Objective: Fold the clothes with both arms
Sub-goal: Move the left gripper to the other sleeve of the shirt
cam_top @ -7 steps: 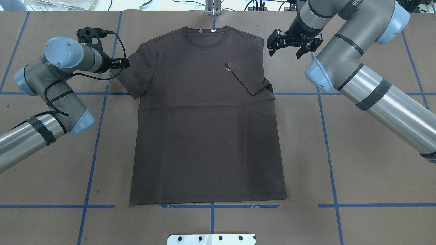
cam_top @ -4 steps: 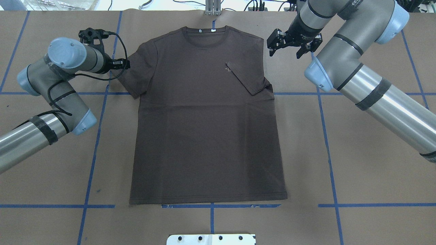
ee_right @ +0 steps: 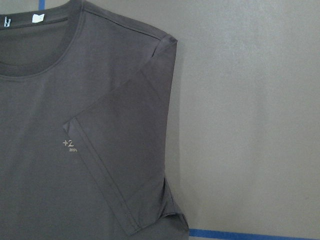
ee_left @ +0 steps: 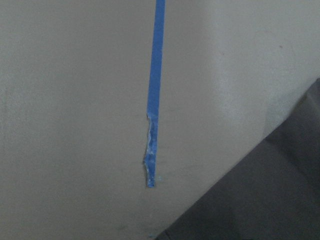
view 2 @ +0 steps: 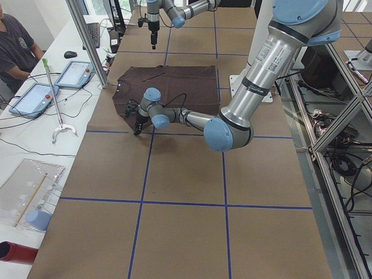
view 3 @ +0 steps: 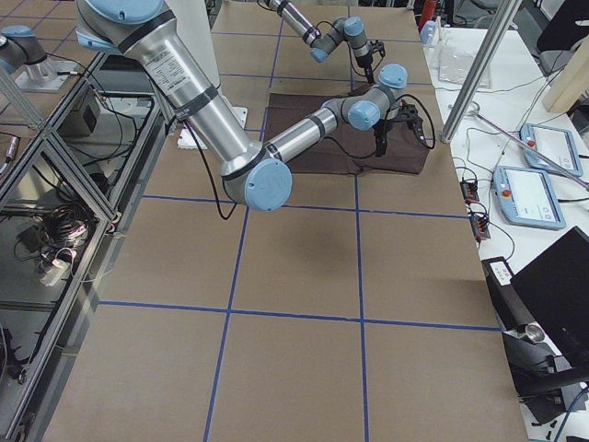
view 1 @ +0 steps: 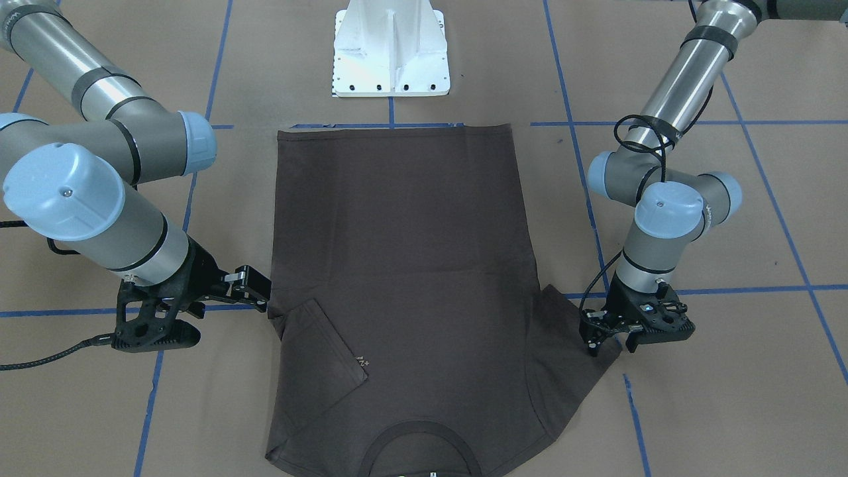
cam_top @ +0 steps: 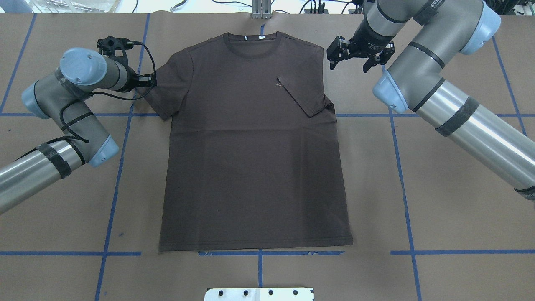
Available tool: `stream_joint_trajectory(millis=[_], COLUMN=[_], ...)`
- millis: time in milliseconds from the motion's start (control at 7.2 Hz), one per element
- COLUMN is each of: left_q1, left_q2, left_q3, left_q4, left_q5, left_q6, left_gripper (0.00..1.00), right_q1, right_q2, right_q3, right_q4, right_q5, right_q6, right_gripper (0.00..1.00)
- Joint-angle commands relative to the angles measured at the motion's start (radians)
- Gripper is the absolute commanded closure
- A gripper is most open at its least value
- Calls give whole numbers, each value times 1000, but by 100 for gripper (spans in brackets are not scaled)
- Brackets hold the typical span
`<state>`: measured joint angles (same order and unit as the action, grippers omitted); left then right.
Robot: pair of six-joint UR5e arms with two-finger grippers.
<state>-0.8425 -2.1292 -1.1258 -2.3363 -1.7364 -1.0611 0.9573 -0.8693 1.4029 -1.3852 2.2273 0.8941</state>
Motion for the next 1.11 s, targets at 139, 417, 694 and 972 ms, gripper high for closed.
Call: stream_joint_trajectory(millis=[139, 417, 694, 972], left_q1=[0, 0, -3, 11], left_q2=[-2, -14, -107, -236], left_q3=[-18, -32, -67, -56], left_q4=[11, 23, 189, 273], left_q5=[-6, -11, -14, -14], left_q6=[7, 3, -11, -165], left_gripper=[100, 100, 100, 100], right_q1=[0, -2, -3, -2], right_q2=[-2, -7, -11, -16], right_q3=[1, 1, 1, 2], right_q4=[0, 2, 5, 8], right_q5=[-2, -3, -6, -6], right_q6=[2, 3, 2, 2], right_gripper=[0, 0, 0, 0])
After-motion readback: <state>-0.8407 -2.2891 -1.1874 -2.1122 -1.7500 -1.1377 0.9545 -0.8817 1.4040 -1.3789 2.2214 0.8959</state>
